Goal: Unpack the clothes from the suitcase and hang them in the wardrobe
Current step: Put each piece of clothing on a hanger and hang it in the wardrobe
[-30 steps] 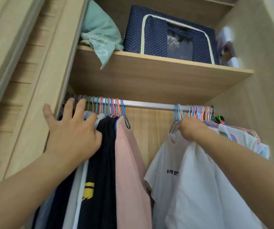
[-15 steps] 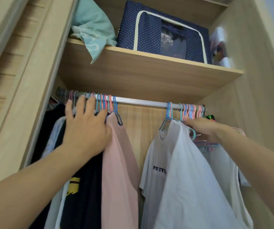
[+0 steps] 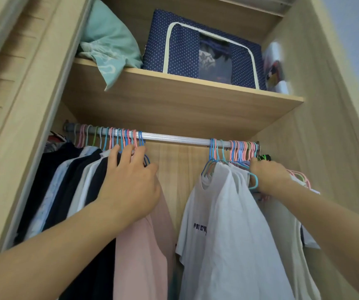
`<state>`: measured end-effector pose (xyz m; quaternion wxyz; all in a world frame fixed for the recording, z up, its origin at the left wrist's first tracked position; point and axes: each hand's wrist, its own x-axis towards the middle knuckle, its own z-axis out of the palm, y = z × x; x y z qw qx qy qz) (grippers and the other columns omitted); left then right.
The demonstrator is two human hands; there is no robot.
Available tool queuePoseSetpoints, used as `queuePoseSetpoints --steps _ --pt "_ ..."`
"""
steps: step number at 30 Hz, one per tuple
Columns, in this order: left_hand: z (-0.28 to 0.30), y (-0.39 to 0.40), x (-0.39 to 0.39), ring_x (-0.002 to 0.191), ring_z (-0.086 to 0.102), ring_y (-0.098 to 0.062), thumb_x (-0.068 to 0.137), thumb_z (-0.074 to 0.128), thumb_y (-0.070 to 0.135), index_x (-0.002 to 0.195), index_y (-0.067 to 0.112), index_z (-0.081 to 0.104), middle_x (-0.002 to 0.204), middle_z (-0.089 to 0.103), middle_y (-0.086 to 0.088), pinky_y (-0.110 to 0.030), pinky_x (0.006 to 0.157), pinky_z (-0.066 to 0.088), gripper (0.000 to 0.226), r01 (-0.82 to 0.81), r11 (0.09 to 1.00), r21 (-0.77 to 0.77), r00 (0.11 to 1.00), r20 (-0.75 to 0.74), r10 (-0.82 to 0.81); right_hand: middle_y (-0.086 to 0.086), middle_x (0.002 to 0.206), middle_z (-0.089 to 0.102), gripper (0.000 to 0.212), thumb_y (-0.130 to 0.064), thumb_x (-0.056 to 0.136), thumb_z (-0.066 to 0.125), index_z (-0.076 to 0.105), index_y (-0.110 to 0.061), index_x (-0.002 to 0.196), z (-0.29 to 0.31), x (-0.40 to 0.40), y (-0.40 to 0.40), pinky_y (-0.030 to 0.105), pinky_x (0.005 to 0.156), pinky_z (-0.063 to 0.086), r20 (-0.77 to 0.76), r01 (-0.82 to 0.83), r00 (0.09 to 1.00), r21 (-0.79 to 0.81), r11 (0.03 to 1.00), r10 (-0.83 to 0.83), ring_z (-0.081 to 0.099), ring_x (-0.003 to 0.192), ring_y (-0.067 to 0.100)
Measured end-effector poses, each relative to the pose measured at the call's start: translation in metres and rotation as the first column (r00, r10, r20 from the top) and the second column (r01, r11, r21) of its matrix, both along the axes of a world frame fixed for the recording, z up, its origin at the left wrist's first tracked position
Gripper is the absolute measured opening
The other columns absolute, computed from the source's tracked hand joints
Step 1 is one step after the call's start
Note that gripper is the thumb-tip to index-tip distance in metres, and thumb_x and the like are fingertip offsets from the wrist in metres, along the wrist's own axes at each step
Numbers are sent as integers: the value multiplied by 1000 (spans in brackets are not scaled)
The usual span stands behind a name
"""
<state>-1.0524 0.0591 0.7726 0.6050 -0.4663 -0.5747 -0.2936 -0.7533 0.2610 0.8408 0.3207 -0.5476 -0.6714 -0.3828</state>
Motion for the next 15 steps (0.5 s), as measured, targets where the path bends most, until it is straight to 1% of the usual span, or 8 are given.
queuePoseSetpoints --steps 2,3,5,6,9,11,13,15 --pt "-3 -3 1 122 49 -39 78 41 31 87 19 76 126 59 -14 -57 114 22 37 -3 1000 -16 1000 -12 3 18 109 64 28 -24 90 57 48 -5 109 9 2 -2 39 74 44 -144 -106 984 -9 994 103 64 101 41" --pt "-5 -4 2 121 49 -39 78 41 30 87 19 76 125 59 -13 -57 115 22 37 -4 1000 -29 1000 -13 3 21 107 64 24 -22 91 55 51 -4 107 15 3 -2 39 75 46 -215 -152 965 16 988 151 63 99 43" --pt "-8 -7 5 122 49 -37 78 43 30 87 21 75 125 59 -12 -56 116 22 35 12 998 -54 1000 -3 -12 26 104 66 16 -18 91 51 58 -5 97 24 8 2 40 74 50 -324 -220 916 89 971 237 63 93 45" --pt "-10 -8 7 121 49 -36 78 44 30 87 22 75 125 59 -11 -55 117 23 33 30 997 -64 1000 2 -30 27 103 67 17 -18 91 49 61 -5 93 26 11 2 40 72 48 -357 -236 898 103 966 258 63 91 45" --pt "-21 -9 16 123 49 -35 77 44 31 88 24 75 124 58 -8 -51 114 26 34 109 990 -88 994 17 -108 27 103 67 22 -17 92 50 68 -6 97 22 23 -1 38 70 44 -413 -253 868 113 961 276 63 93 46" --pt "-31 -5 27 120 52 -35 76 41 33 88 24 75 125 60 -9 -46 108 27 38 204 974 -97 979 32 -202 27 101 68 24 -18 94 50 71 -9 99 15 34 -14 37 69 42 -407 -262 863 148 954 300 62 93 47" --pt "-44 3 45 114 55 -32 76 37 36 88 25 75 122 61 -7 -43 99 31 41 320 940 -119 947 67 -314 27 96 68 30 -23 96 46 72 -9 98 3 49 -33 38 69 45 -405 -282 854 170 944 328 63 90 47" --pt "-58 16 71 109 56 -31 75 37 37 87 25 74 117 62 -5 -42 93 41 41 466 875 -133 883 137 -449 25 96 69 31 -26 98 45 72 -11 101 -12 70 -54 40 73 49 -409 -272 851 195 942 330 63 91 47"
